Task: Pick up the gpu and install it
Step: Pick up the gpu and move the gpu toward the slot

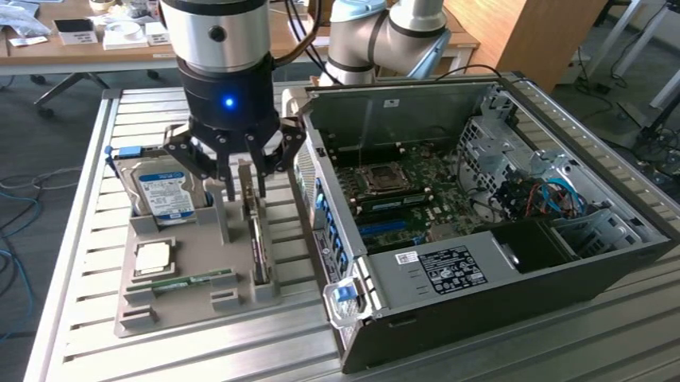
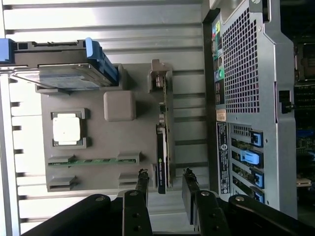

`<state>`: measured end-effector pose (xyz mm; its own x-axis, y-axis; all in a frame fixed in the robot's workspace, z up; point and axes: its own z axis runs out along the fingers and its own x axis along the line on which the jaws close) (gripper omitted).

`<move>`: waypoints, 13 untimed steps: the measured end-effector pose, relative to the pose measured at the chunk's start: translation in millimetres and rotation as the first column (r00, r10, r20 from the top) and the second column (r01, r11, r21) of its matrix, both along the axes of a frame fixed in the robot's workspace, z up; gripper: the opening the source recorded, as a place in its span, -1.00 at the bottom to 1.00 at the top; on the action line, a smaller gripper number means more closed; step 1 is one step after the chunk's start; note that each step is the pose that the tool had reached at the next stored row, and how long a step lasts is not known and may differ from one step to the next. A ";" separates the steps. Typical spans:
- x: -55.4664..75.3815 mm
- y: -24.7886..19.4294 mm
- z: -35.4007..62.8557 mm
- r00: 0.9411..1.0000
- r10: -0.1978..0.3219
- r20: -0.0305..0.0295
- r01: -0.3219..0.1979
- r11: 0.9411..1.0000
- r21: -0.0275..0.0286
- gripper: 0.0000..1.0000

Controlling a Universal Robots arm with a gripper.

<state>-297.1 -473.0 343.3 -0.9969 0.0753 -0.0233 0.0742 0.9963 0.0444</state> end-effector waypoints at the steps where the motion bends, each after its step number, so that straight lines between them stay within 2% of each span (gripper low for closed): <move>1: 0.0 0.0 -0.7 1.000 0.000 0.000 0.000 1.000 0.000 -0.17; 13: 0.0 0.0 -3.4 1.000 0.000 0.000 0.000 1.000 0.000 -0.17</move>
<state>-297.1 -473.0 339.8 -0.9969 0.0753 -0.0234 0.0742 0.9963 0.0442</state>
